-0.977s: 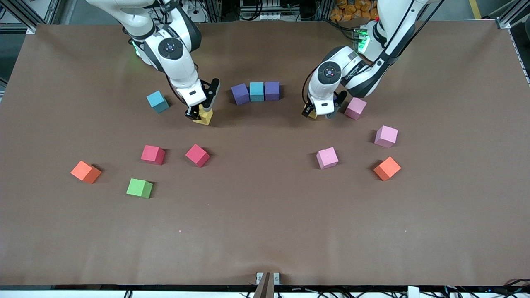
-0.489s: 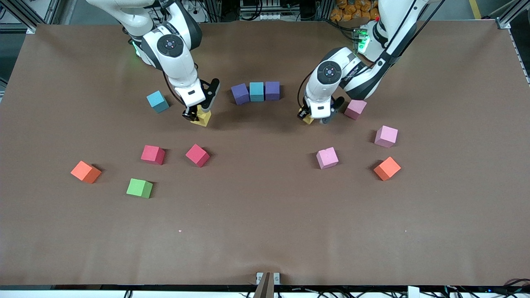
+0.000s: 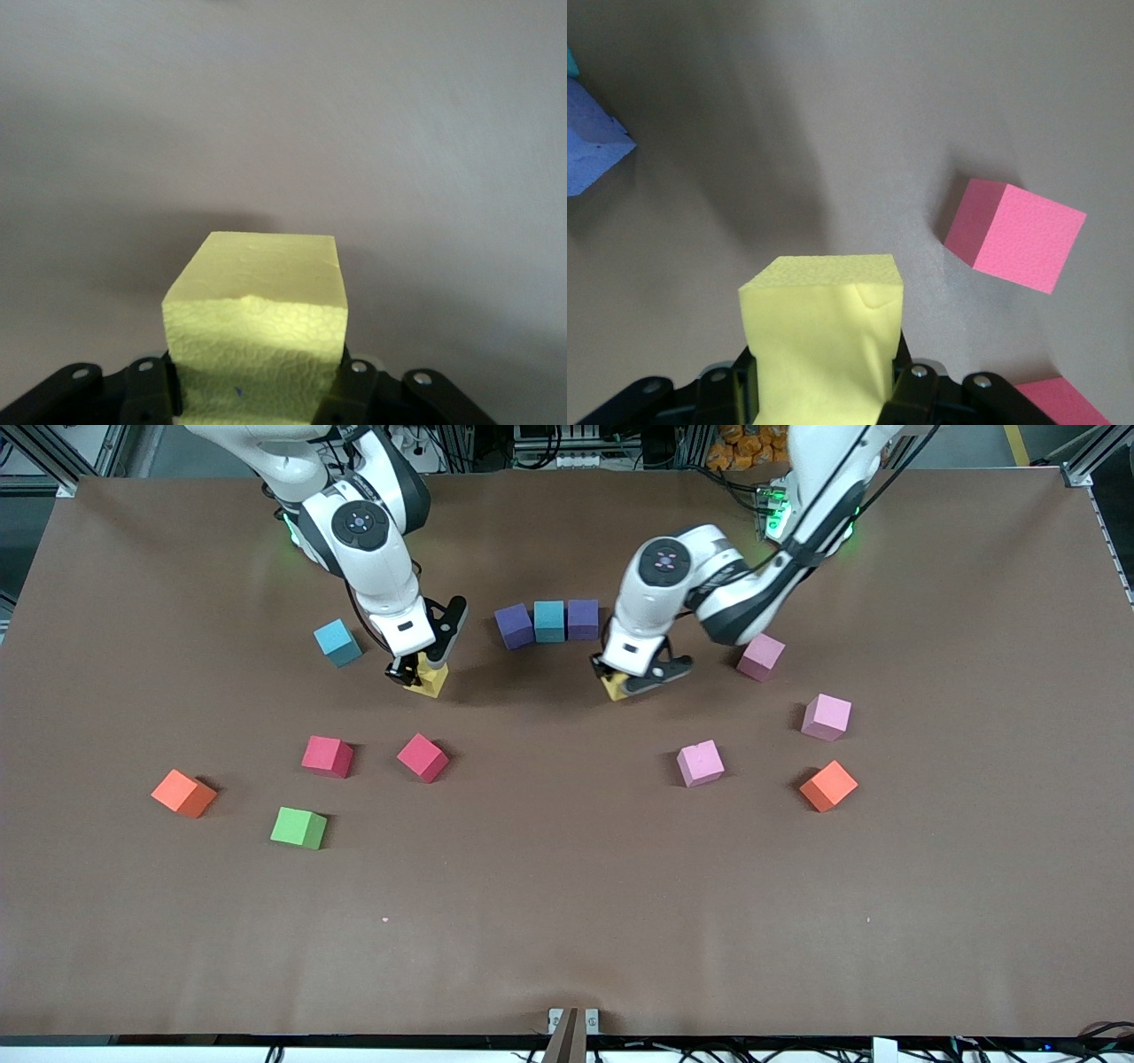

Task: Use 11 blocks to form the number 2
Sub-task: 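Place the yellow cube below the row's purple end with the left gripper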

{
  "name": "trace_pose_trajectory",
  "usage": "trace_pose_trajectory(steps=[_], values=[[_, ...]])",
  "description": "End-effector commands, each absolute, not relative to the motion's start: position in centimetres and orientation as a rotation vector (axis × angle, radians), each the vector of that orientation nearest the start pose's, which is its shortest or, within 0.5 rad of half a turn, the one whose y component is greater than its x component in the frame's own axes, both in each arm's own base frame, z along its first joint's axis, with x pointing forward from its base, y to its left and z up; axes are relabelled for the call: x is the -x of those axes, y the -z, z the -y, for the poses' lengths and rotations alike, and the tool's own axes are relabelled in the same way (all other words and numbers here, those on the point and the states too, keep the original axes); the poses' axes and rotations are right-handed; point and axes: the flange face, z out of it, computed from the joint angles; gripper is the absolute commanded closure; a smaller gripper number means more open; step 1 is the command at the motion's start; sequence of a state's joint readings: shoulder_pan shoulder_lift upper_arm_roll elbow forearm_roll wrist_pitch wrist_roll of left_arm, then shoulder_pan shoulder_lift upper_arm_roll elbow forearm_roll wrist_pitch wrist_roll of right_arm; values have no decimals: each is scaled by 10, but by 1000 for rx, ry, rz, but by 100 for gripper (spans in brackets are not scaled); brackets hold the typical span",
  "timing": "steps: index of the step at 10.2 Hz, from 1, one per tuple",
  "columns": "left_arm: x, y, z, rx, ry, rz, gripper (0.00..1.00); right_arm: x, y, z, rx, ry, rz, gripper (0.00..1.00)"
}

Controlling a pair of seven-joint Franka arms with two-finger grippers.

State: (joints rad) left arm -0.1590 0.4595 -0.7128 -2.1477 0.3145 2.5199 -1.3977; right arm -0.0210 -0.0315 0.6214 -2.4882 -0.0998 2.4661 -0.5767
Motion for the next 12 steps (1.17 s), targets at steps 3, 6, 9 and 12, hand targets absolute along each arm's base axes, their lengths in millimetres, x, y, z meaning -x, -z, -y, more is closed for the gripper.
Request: trace_pose_trajectory(steps=[3,6,9,12], values=[[-361,-232,476,3205,-96,167,100,-395,-297,-235,2677,-95,1767,68],[-347,-218,493,3178,-162,117,100,-395,-294,-235,2673,-106,1756,68],[-332,-212,506,3178,-196,98,100,-395,-293,-236,2669,-100,1751,68],[-321,-203,514,3173,-228,75,100,-394,-292,-238,2665,-102,1754,68]])
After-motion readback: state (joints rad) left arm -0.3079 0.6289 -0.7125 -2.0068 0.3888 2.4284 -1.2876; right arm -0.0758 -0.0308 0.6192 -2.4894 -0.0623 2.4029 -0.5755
